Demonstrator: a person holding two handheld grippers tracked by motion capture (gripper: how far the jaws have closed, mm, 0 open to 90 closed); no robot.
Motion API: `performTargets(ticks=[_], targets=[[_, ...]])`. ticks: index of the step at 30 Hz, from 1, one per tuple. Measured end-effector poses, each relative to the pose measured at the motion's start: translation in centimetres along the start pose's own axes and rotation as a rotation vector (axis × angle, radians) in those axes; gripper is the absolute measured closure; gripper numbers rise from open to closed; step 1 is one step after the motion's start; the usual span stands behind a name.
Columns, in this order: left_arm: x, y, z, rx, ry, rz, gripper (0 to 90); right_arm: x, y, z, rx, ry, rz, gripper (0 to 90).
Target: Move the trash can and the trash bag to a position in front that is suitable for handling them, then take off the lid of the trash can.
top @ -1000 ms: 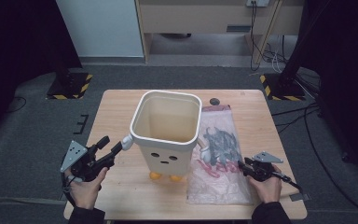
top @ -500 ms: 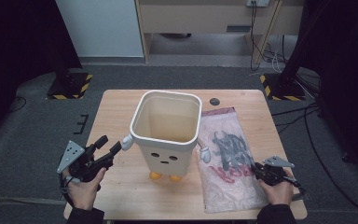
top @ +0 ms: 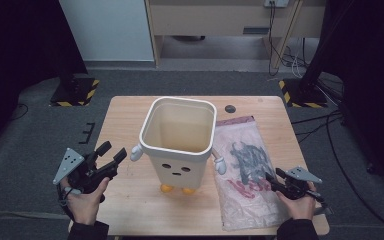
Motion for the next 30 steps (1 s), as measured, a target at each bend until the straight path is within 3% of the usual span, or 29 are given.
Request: performTargets(ticks=[6, 9, 14, 22, 30], targets=[[0.3, -1.3, -0.6, -0.012, -0.012, -0.014, 31.2, 1.1, 0.2, -1.1, 0.035, -0.059, 0.052, 41.2], [0.2, -2.3, -1.2, -0.008, -0.01, -0.038, 30.4, 1.3, 0.4, -1.3, 0.039, -0.08, 0.047, 38.8], [-0.1, -4.5, -2.1, -0.029, 0.002, -0.068, 29.4, 1.1, 0.9, -1.7, 0.073, -0.087, 0.052, 36.6], [-1.4, -7.8, -3.9, -0.05, 0.026, -0.084, 29.1, 1.2, 0.9, -1.9, 0.092, -0.097, 0.065, 33.5], [-2.6, -9.9, -6.2, -0.027, 0.069, -0.105, 29.6, 1.3, 0.9, -2.0, 0.114, -0.098, 0.062, 31.8]])
Point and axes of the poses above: each handheld gripper's, and its own axes: z roughly backward along the jaws, y roughly out of its underside, x roughly to its left, the point moved 2 cm from there along -z, roughly forward along the jaws, and after that the axes turned 8 degrees about -z, right-handed, at the moved point
